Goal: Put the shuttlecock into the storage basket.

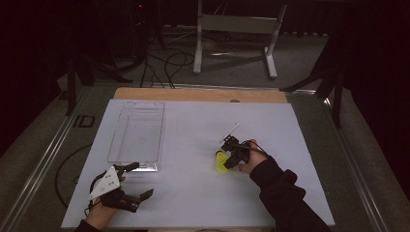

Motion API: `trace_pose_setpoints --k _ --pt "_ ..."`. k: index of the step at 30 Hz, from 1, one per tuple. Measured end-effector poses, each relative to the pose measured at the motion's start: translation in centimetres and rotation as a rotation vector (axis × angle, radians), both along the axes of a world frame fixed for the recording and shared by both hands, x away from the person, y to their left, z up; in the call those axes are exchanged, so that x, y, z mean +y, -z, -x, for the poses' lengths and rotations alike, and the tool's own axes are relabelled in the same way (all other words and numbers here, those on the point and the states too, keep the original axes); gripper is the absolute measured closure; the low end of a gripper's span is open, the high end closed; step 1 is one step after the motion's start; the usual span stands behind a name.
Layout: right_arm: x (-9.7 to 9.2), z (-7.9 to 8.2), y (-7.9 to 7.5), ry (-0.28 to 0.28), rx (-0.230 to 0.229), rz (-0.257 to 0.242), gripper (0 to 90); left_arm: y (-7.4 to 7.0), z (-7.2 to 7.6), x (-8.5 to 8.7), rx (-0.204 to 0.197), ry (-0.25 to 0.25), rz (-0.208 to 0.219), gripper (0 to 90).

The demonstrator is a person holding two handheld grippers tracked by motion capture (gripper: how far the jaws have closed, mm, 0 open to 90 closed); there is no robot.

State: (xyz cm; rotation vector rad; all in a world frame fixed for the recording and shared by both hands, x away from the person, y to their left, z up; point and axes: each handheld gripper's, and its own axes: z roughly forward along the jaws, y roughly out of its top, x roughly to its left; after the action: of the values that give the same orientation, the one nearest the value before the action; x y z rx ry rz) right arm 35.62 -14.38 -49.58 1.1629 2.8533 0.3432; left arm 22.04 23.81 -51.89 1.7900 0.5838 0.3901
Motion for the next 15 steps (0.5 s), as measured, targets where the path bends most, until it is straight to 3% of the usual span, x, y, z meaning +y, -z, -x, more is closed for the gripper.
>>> trace_pose_setpoints --k 6,7,12,15 --pt "0.08 -0.2 0.25 -0.002 0.005 0.0 69.3 0.0 0.0 0.0 -0.001 0.0 0.0 0.2" --pt "0.07 -0.3 0.33 -0.003 0.014 0.008 76.9 0.02 0.0 -0.01 0.0 0.0 0.0 0.2" --pt "0.0 -0.42 0.37 -0.013 0.019 0.007 88.0 0.04 -0.02 -0.02 0.001 0.001 -0.002 0.2" --pt "0.07 -0.37 0.27 -0.022 0.027 0.014 89.2 0.05 -0.02 -0.04 0.001 0.001 -0.002 0.2"
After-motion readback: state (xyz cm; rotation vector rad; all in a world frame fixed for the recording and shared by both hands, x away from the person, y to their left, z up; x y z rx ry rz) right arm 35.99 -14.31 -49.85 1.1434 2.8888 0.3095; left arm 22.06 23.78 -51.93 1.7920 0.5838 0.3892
